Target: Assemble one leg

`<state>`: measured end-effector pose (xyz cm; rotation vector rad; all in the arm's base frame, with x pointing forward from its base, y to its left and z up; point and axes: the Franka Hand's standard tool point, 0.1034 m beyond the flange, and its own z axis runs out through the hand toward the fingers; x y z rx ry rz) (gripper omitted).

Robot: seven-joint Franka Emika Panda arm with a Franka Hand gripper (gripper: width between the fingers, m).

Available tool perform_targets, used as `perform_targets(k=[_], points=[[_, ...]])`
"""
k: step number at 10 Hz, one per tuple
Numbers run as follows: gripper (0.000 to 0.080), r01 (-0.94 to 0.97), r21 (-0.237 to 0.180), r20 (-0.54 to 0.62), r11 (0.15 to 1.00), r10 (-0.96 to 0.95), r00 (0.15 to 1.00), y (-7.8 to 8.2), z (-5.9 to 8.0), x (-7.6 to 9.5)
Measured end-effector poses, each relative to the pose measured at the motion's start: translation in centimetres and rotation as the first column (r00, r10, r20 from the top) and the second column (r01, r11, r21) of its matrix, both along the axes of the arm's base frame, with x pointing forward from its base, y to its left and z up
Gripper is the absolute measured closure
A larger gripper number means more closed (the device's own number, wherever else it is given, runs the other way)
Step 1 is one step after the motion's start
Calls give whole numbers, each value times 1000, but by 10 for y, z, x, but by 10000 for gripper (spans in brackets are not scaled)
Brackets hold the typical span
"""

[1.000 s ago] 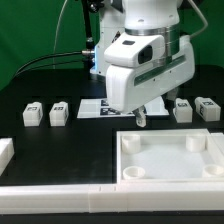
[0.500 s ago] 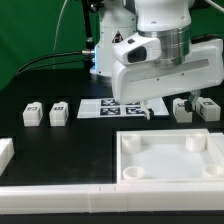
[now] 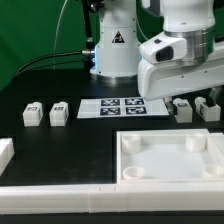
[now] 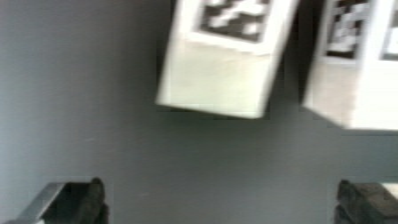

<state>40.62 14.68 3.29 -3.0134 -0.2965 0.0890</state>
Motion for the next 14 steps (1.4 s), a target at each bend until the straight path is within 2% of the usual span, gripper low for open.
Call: perform_targets(k=[3,4,8,9,11,12,14], points=[[150,-11,4,4,1000,11,1000,32,3,-5],[150,-21,6,9,1000,21,1000,37,5,-5],[150,-33,-9,-51,999,32,998,36,4,-9],[150,-50,-39,-187,998,42,982,34,6,-16],[150,-66,-55,-331,996,44,943,37,6,-13],[150,-77,-78,-456,994,34,890,35,6,-22],[150,-99,-100,-601,990,19,799,43,6,-25]])
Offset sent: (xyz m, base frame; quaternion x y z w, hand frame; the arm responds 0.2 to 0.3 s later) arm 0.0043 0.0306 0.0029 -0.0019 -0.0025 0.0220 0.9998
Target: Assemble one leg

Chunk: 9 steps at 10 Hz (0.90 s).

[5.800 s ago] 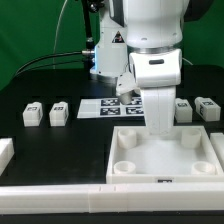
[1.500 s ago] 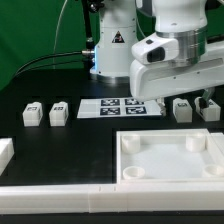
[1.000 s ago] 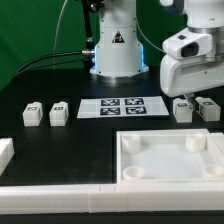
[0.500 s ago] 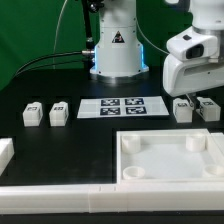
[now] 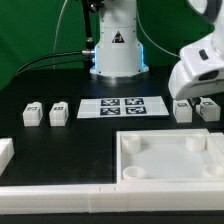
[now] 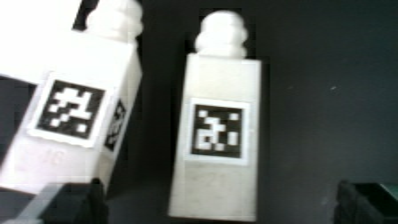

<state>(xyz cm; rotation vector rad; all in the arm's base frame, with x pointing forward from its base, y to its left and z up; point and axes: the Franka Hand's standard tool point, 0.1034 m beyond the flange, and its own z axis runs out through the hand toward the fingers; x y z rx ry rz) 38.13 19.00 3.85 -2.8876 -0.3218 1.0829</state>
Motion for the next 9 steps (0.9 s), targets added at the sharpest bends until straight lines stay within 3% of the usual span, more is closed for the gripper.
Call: perform_targets(k=[2,9], points=[[150,-10,-8,-124,1000,9,992,3,-6,2],[150,0,2,-104,1000,0,995,5,-28,-3]])
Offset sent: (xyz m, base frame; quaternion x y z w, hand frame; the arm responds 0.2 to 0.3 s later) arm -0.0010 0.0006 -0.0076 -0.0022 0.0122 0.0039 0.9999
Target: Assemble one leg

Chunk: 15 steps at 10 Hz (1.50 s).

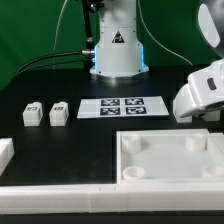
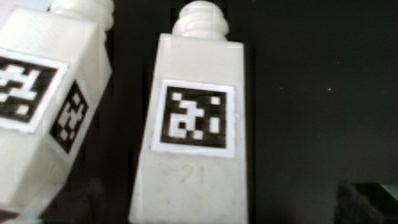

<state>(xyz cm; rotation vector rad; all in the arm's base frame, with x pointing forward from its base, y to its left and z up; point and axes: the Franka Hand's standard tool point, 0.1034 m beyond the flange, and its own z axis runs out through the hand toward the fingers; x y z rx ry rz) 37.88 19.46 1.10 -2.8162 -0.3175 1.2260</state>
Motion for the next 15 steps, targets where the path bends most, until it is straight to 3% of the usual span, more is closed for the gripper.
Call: perform_targets(k=[15], points=[[176,-6,-10,-47,1000,6,999,-5,-7,-18]])
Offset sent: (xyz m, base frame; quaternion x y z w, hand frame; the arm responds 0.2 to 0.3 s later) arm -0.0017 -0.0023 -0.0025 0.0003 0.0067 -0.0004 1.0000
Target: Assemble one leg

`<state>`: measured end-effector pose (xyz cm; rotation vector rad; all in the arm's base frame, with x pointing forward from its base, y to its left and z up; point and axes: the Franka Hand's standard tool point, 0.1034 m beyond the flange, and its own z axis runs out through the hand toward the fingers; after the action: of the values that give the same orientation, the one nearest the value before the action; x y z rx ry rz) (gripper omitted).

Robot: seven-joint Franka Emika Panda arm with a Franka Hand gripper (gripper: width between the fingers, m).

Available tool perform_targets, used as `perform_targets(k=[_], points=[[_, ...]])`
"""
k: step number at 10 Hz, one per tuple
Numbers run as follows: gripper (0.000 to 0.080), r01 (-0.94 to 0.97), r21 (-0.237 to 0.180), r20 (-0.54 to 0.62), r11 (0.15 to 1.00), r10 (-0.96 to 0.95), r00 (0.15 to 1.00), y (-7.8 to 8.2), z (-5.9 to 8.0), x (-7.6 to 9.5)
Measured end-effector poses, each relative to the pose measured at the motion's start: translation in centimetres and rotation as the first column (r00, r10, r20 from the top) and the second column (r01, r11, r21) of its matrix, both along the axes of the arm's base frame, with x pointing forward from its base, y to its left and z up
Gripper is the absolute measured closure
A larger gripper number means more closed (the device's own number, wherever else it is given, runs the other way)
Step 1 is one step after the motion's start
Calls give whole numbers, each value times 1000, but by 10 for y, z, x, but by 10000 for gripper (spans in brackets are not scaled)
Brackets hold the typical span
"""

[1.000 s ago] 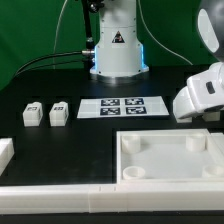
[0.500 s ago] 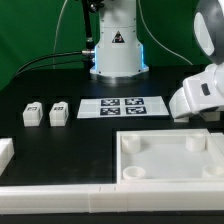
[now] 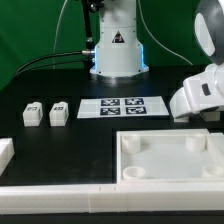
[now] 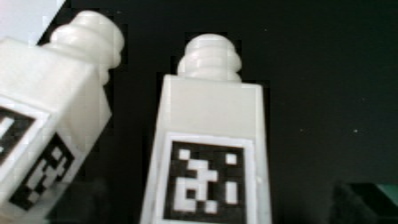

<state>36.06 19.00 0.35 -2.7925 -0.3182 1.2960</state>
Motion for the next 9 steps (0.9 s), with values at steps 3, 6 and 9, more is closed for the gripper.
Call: perform_targets(k=[3,6,9], points=[[509,-1,0,0,1000,1,1000,0,0,0],[509,-1,0,0,1000,1,1000,0,0,0],[509,-3,-3,2,1000,3,1000,0,9,4]])
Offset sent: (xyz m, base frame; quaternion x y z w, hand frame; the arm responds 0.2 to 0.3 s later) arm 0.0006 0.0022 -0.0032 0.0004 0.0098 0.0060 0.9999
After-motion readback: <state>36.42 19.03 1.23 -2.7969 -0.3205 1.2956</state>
